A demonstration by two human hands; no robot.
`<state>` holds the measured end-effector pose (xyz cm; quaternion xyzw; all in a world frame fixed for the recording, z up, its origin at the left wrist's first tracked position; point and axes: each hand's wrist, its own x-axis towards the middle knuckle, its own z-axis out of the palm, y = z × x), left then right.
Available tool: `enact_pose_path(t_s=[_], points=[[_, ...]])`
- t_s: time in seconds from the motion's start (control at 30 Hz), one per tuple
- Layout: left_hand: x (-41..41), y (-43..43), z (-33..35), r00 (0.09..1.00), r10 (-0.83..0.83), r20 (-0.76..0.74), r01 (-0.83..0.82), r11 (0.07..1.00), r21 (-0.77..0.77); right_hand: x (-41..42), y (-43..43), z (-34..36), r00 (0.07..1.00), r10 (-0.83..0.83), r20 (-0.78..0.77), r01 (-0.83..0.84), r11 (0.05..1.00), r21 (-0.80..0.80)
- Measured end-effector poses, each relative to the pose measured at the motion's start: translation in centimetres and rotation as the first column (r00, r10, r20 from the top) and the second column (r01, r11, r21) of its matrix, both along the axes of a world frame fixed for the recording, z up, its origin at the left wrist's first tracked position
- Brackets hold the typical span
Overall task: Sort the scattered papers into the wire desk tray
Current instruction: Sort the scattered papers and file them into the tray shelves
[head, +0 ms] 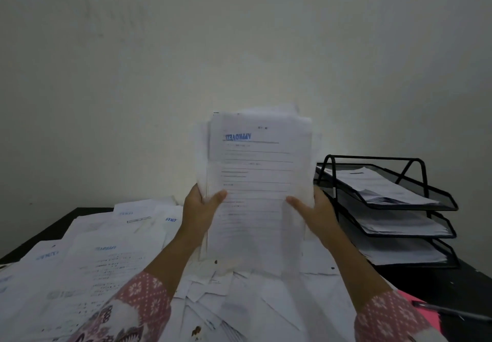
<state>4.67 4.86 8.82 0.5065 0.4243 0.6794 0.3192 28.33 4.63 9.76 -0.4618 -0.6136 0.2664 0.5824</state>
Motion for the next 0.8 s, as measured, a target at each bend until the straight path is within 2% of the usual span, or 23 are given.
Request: enact_pose_path(t_s=[0.17, 0.33, 0.53, 0.7, 0.8], points=[[1.4, -0.6, 0.4, 1.0, 0.013, -0.017, -0.012, 1.0, 0.026, -1.0, -0.1, 0.6, 0.993, -0.112, -0.029, 0.114, 0.99, 0.079], [2.1, -1.0, 0.5, 0.997, -0.006, -0.076, 0.011, 0.998, 0.057, -1.7, 0.0, 0.3, 0.987, -0.089, -0.136, 0.102, 0.991, 0.089], [2.6, -1.2, 1.5, 0.993, 0.063, -0.104, -0.054, 0.995, 0.086, -1.1, 0.0, 0.9, 0.988, -0.105, -0.116, 0.119, 0.985, 0.126], [3.0, -1.1, 1.6, 0.976, 0.094, -0.197, -0.08, 0.994, 0.074, -0.6, 0.4, 1.4, 0.992, -0.122, -0.025, 0.124, 0.98, 0.158], [3.2, -1.3, 1.7, 0.989, 0.089, -0.12, -0.082, 0.995, 0.064, -0.4, 0.2, 1.8, 0.994, -0.073, -0.086, 0.085, 0.986, 0.143]])
